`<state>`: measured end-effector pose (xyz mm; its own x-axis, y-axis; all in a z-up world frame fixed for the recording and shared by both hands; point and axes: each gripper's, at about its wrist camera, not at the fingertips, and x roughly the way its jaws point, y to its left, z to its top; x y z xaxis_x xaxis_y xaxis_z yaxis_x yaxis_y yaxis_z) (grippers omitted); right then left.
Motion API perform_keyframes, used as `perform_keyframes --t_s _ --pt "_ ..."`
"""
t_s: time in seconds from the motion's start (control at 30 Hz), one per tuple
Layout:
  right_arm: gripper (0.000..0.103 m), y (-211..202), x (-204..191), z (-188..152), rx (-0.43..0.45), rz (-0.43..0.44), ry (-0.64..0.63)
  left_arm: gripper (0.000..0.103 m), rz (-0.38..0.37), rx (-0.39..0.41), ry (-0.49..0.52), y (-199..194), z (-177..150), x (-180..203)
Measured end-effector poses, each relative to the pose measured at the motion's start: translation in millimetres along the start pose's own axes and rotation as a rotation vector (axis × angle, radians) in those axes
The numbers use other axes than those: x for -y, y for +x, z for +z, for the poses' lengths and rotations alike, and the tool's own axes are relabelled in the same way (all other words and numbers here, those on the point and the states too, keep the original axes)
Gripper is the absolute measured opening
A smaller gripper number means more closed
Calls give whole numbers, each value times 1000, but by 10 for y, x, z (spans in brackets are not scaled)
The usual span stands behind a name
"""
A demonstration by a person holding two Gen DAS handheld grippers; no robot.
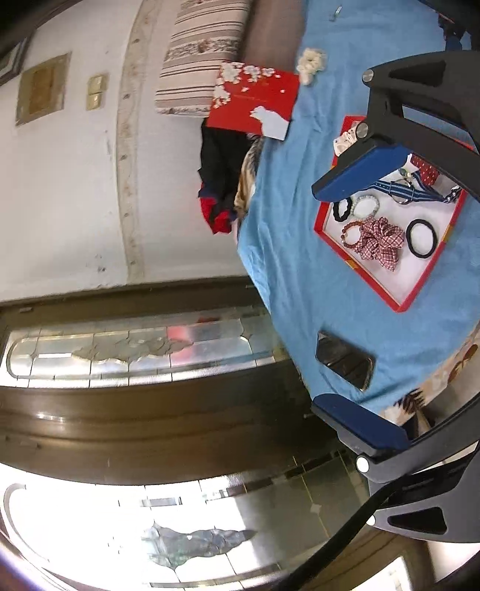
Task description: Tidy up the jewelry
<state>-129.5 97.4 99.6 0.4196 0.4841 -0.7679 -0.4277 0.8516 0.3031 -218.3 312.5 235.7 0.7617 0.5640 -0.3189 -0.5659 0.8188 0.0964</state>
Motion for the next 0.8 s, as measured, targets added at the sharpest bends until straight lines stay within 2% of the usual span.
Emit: perform_keyframes --t_s 0.03,0.1,0.2,0.33,0.53,0.8 --pt "59 -37 -5 -15 12 -16 -2 103 -5 -10 -9 -40 -12 1" --pt "59 -86 -12 -35 28 -47 -3 103 -28 -83 -31 -68 -59 12" --pt "62 -170 -15 -78 61 -78 -1 103 -140 -195 -63 -74 -159 9" --pt "63 -248 -68 -151 95 -161 -36 103 -142 -303 -35 -58 -375 106" --pt "66 -282 -43 -187 111 -227 -44 103 -148 -364 91 -76 -685 390" --pt "67 -238 15 -188 93 -257 -20 103 -205 -439 156 -72 -928 580"
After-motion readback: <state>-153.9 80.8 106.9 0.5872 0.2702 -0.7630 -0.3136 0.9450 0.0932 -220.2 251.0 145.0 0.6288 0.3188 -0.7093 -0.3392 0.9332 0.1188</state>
